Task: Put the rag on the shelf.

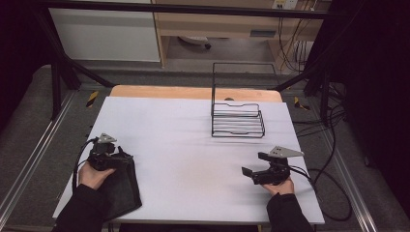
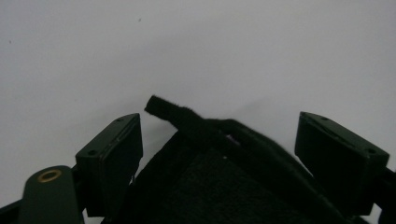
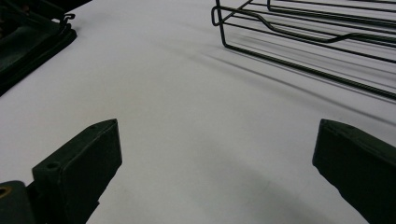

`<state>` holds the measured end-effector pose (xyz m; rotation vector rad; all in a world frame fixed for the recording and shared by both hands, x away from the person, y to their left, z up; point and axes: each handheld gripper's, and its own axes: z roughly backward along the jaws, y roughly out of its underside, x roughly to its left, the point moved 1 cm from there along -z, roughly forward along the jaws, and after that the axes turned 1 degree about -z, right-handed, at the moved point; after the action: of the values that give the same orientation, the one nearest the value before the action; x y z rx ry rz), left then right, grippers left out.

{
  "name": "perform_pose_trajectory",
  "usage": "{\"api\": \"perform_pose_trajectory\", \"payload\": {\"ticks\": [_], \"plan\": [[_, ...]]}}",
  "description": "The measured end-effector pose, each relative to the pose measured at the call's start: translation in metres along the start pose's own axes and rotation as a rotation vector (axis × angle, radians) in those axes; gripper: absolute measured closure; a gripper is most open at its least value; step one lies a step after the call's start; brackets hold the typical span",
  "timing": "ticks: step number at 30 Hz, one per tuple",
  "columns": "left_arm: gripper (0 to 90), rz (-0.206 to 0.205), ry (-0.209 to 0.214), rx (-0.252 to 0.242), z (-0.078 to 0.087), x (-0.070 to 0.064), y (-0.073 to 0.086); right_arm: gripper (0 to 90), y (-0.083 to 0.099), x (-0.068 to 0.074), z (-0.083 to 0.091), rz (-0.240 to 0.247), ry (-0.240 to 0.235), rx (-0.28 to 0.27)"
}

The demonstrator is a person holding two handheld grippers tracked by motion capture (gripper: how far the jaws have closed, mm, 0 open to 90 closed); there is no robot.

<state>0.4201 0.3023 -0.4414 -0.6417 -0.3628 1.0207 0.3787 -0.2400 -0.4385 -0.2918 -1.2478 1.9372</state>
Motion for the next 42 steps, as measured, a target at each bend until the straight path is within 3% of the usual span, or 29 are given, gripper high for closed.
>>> {"api": "perform_pose_trajectory", "payload": {"ticks": [5, 6, 12, 20, 29, 31, 32, 34, 42], "plan": [[21.4, 0.006, 0.024, 0.044, -0.008, -0.002, 0.003, 1.9, 0.0, 0.0, 0.0, 0.0, 0.0, -0.003], [21.5, 0.001, 0.012, 0.047, -0.009, -0.003, 0.003, 1.9, -0.001, -0.001, 0.001, 0.001, -0.001, -0.004], [32.0, 0.012, 0.005, 0.034, -0.005, -0.006, 0.005, 1.9, -0.001, 0.0, 0.001, -0.003, -0.001, -0.005], [42.9, -0.002, -0.051, 0.022, -0.001, -0.016, 0.007, 1.9, -0.001, -0.001, 0.001, 0.0, 0.0, -0.004], [54.3, 0.007, -0.052, 0.031, -0.002, -0.015, 0.004, 1.9, -0.001, -0.001, 0.0, -0.003, -0.003, -0.002], [57.3, 0.005, -0.046, 0.03, 0.0, -0.015, 0.004, 1.9, -0.001, -0.001, 0.0, -0.002, -0.002, -0.002], [65.7, 0.004, -0.043, 0.026, 0.001, -0.014, 0.005, 1.9, -0.001, -0.001, 0.0, -0.007, -0.002, -0.002], [69.8, 0.011, -0.03, 0.018, 0.004, -0.013, 0.006, 1.9, -0.001, -0.001, 0.001, -0.007, -0.001, -0.002], [75.7, 0.023, 0.013, -0.031, 0.008, -0.008, 0.009, 1.9, -0.002, -0.001, 0.001, -0.004, -0.002, -0.005]]}}
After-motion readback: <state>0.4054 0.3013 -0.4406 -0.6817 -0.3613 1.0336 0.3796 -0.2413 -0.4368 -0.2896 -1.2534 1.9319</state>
